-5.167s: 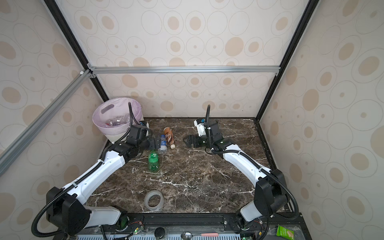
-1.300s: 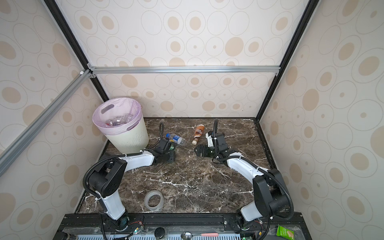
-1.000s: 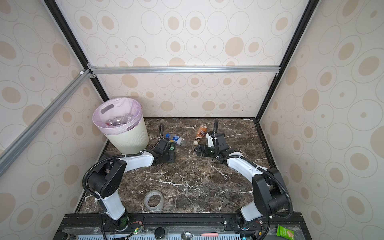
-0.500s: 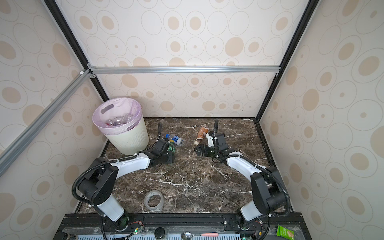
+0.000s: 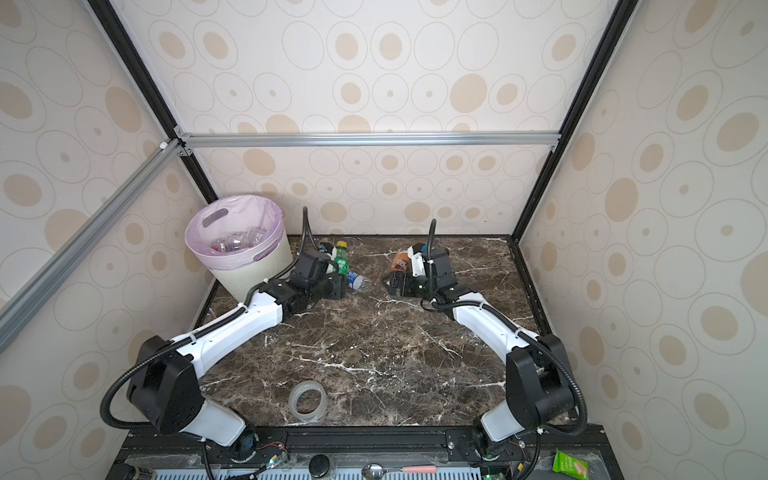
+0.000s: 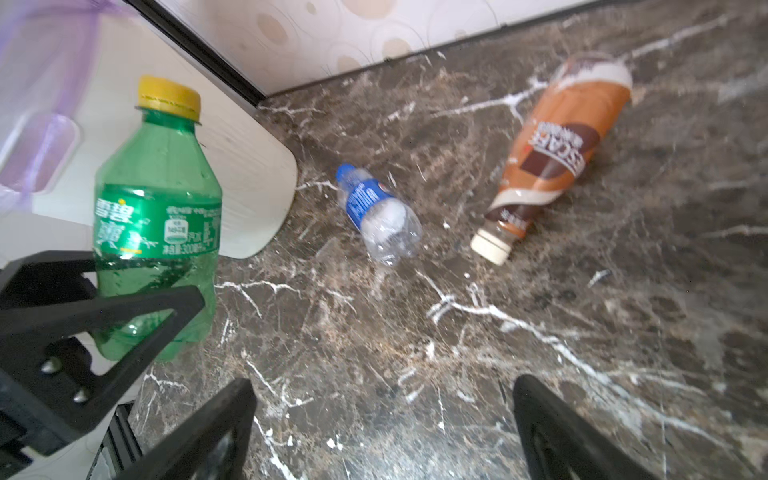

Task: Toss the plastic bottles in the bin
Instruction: 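Lift the green soda bottle over the bin with left gripper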

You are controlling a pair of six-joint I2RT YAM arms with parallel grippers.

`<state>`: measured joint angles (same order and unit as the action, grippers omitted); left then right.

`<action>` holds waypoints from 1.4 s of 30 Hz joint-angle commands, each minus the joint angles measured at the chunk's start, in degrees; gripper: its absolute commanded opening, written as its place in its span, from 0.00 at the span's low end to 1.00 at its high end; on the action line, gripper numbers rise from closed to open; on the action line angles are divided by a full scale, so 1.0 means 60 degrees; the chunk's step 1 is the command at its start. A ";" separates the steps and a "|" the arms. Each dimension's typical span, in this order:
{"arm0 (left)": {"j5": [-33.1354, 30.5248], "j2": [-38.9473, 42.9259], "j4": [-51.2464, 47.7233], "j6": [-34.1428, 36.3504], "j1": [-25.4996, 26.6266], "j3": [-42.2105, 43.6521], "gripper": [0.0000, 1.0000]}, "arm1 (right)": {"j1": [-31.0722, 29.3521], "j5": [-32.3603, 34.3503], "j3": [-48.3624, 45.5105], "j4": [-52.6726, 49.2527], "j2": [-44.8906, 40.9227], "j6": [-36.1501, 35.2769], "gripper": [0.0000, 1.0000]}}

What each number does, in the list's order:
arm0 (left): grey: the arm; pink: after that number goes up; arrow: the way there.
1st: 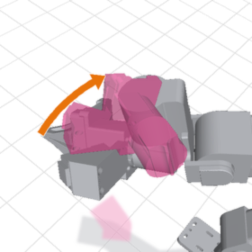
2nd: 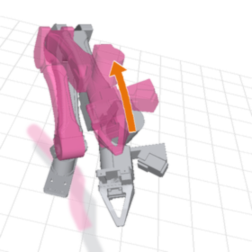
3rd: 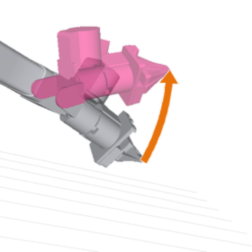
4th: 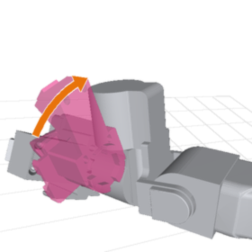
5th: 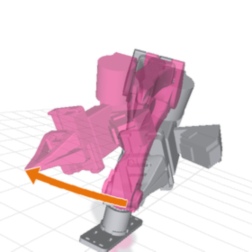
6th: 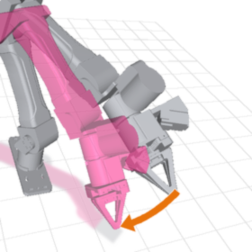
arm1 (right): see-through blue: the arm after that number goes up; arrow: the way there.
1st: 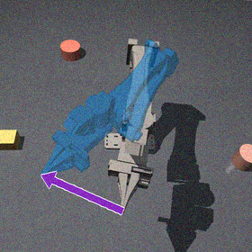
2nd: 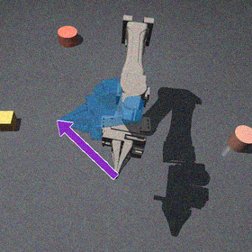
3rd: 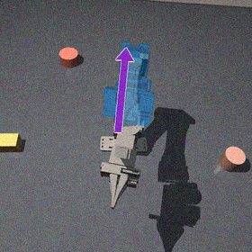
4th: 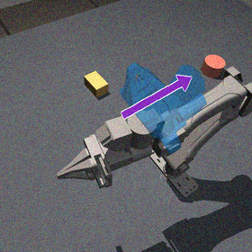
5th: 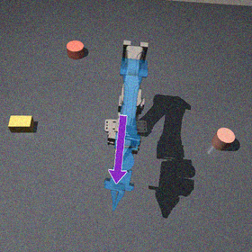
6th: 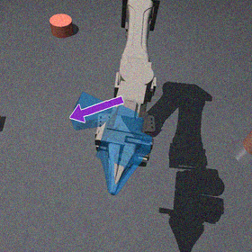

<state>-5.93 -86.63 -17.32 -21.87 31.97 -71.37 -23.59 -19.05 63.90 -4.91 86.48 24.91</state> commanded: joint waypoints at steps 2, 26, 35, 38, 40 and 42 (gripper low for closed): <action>-0.0769 0.0456 -0.0844 0.0861 -0.0434 -0.1322 0.55 | -0.0677 0.0407 0.1112 -0.0058 -0.0263 -0.0950 1.00; -0.2062 0.0560 -0.0822 0.2920 -0.3336 -0.7944 0.57 | -0.2218 0.0142 0.4877 0.0408 0.0107 -0.2921 1.00; -0.1721 0.0523 -0.0909 0.1940 -0.4659 -0.6080 0.58 | -0.2218 0.0244 0.4878 0.0055 0.0338 -0.2943 1.00; 0.0022 -0.0234 -0.2321 0.0923 -0.5560 -0.6186 0.66 | -0.2206 0.0312 0.4797 -0.0044 0.0321 -0.2988 1.00; 0.0301 -0.0341 -0.2708 0.0863 -0.5547 -0.6407 0.79 | -0.2216 0.0360 0.4707 -0.0076 0.0289 -0.2984 1.00; 0.0912 0.0034 -0.2329 0.0890 -0.5500 -0.6430 0.98 | -0.2219 0.0358 0.4681 -0.0083 0.0294 -0.2945 1.00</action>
<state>-8.21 -89.43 -28.80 -14.00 -1.67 -108.84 -36.42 -17.34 92.14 -5.23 88.29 8.05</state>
